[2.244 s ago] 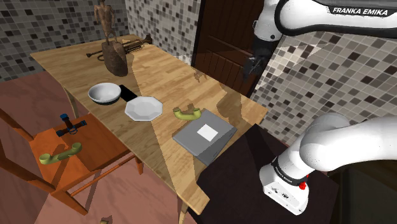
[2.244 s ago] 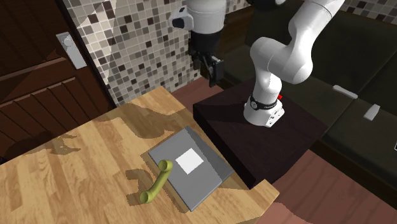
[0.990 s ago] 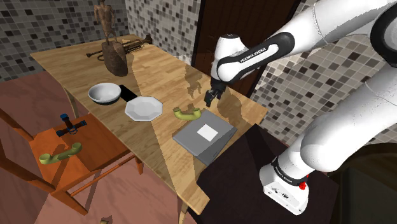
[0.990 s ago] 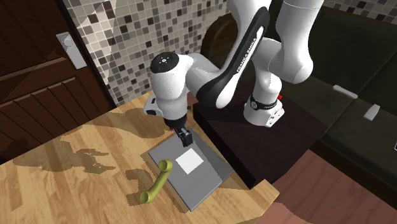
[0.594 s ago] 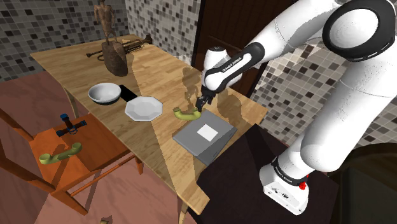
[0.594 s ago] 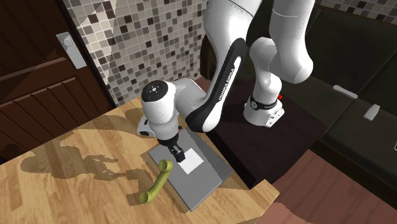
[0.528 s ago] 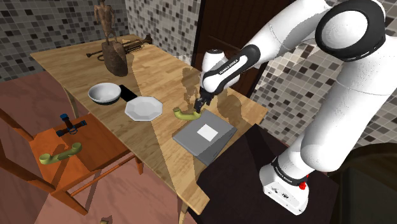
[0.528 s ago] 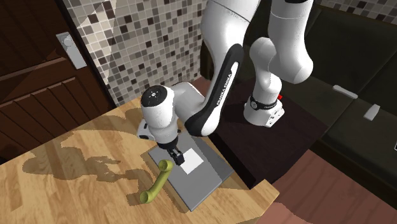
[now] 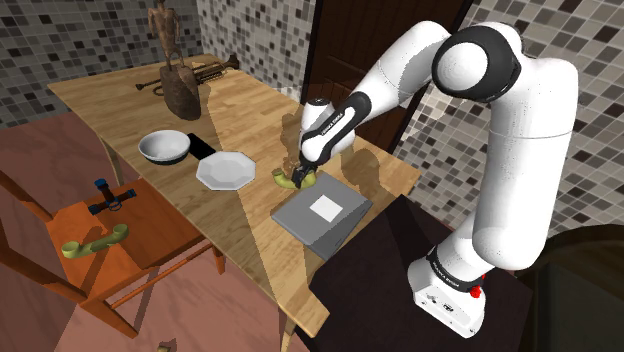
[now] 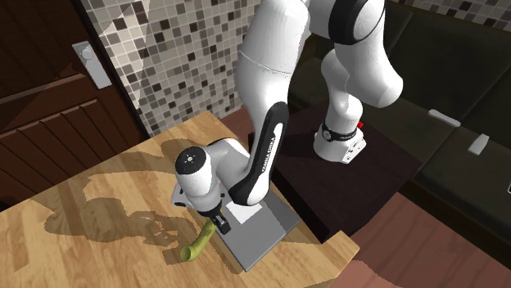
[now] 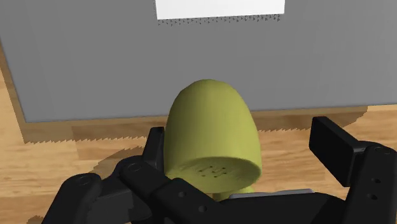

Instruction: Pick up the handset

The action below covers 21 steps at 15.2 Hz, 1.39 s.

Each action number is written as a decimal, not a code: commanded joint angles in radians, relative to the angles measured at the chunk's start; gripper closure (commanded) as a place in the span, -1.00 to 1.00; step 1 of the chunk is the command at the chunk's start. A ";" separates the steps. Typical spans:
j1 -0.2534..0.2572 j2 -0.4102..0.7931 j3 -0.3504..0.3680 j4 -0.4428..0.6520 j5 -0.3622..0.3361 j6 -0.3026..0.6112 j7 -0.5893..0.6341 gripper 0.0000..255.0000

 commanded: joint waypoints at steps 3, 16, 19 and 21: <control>-0.001 0.054 0.000 0.019 0.000 0.036 -0.001 -1.00; -0.002 0.087 0.000 0.027 0.000 0.061 -0.001 1.00; -0.001 0.062 0.000 0.021 0.000 0.042 -0.001 1.00; -0.001 0.035 0.000 0.013 0.000 0.023 -0.001 1.00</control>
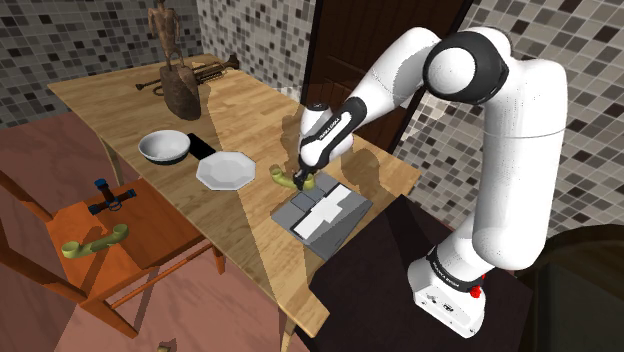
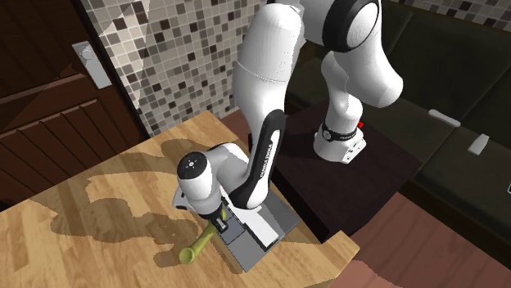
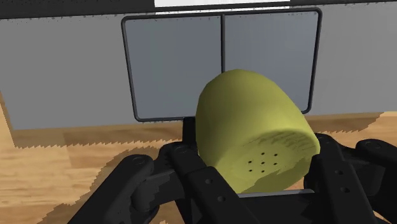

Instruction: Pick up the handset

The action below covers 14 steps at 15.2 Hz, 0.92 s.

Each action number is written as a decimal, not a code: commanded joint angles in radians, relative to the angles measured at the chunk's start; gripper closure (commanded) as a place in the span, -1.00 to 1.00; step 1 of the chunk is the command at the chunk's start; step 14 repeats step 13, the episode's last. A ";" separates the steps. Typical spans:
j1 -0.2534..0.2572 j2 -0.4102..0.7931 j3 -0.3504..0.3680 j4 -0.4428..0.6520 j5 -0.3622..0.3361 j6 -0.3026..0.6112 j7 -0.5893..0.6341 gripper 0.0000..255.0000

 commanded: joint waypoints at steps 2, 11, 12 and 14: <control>0.000 -0.037 0.000 -0.009 0.000 -0.028 -0.001 1.00; 0.000 -0.152 0.001 -0.031 0.001 -0.122 -0.003 1.00; 0.000 -0.154 0.001 -0.031 0.001 -0.123 -0.003 1.00; 0.000 -0.154 0.001 -0.031 0.001 -0.123 -0.003 1.00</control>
